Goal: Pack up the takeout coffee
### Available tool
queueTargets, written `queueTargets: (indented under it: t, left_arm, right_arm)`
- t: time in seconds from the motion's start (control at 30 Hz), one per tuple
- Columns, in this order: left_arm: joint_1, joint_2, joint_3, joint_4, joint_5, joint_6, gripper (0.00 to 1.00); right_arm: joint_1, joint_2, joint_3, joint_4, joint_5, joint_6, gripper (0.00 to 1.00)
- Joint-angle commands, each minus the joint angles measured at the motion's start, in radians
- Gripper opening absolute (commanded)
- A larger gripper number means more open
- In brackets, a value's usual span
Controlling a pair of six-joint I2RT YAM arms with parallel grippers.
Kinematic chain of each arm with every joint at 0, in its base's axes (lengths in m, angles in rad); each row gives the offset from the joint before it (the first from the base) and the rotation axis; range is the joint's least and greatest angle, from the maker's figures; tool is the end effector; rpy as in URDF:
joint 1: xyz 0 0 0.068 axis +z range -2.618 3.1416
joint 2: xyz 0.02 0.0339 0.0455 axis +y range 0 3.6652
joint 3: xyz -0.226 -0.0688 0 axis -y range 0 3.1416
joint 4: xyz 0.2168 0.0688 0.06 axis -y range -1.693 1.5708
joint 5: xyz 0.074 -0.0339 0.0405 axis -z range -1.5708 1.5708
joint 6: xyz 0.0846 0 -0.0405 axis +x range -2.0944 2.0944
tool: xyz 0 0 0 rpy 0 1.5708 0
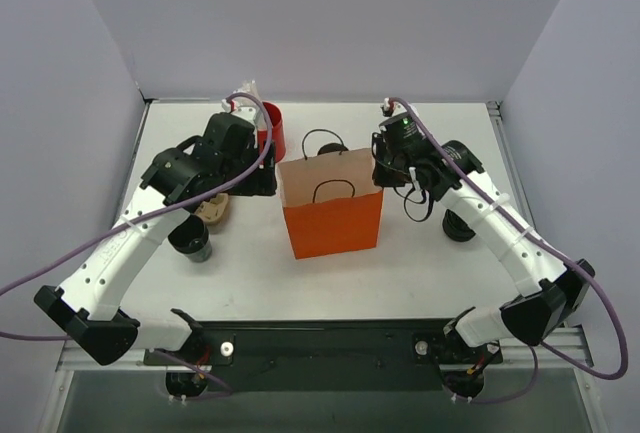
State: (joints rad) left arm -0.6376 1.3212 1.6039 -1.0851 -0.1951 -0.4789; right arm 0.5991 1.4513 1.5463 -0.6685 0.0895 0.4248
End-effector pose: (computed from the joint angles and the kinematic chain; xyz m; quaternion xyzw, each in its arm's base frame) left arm 0.2225 -0.1444 0.3377 0.0367 0.9227 -0.1210 0.3642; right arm 0.2819 0.1833 0.3323 -0.0551 0.8759 0.1998 0.4358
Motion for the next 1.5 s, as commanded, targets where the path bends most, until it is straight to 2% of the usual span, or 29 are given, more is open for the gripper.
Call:
queueTargets:
  t: [0.0, 0.2, 0.3, 0.53, 0.67, 0.93, 1.07, 1.1, 1.17, 1.2, 1.27, 1.37, 1.47]
  left_arm:
    - [0.004, 0.012, 0.050, -0.004, -0.041, -0.004, 0.76]
    - [0.000, 0.069, 0.108, -0.004, 0.032, 0.020, 0.70]
    - [-0.008, 0.073, 0.081, 0.059, 0.074, 0.052, 0.70]
    - [-0.014, 0.121, 0.096, 0.056, 0.101, 0.053, 0.66]
    - [-0.030, 0.136, 0.102, 0.011, 0.065, 0.020, 0.63]
    - [-0.082, 0.128, 0.083, 0.050, 0.042, -0.016, 0.63]
    - [-0.086, 0.151, 0.083, 0.034, 0.023, -0.004, 0.49]
    - [-0.086, 0.160, 0.091, 0.031, 0.013, 0.008, 0.38]
    - [-0.086, 0.173, 0.117, 0.016, -0.003, 0.019, 0.28]
    - [-0.086, 0.188, 0.157, 0.011, -0.006, 0.034, 0.12]
    - [-0.088, 0.207, 0.218, -0.009, -0.015, 0.046, 0.00]
    - [-0.108, 0.242, 0.332, -0.050, -0.035, 0.052, 0.00]
    - [-0.116, 0.240, 0.320, -0.050, -0.024, 0.042, 0.00]
  right_arm:
    - [0.039, -0.051, -0.103, -0.046, 0.108, 0.134, 0.00]
    - [0.036, -0.054, 0.012, -0.059, 0.121, 0.117, 0.00]
    - [0.034, -0.060, -0.029, -0.056, 0.110, 0.135, 0.00]
    - [0.042, -0.085, -0.084, -0.039, 0.121, 0.173, 0.00]
    - [0.045, -0.094, -0.101, -0.034, 0.134, 0.189, 0.00]
    - [0.057, -0.111, -0.140, -0.019, 0.136, 0.224, 0.00]
    - [0.059, -0.114, -0.131, -0.016, 0.138, 0.226, 0.00]
    - [0.059, -0.115, -0.127, -0.016, 0.141, 0.223, 0.00]
    - [0.059, -0.115, -0.108, -0.016, 0.148, 0.221, 0.00]
    - [0.059, -0.117, -0.100, -0.016, 0.150, 0.223, 0.00]
    - [0.060, -0.124, -0.086, -0.016, 0.154, 0.221, 0.00]
    - [0.068, -0.138, -0.066, -0.016, 0.165, 0.224, 0.00]
    - [0.068, -0.157, -0.080, -0.016, 0.177, 0.238, 0.00]
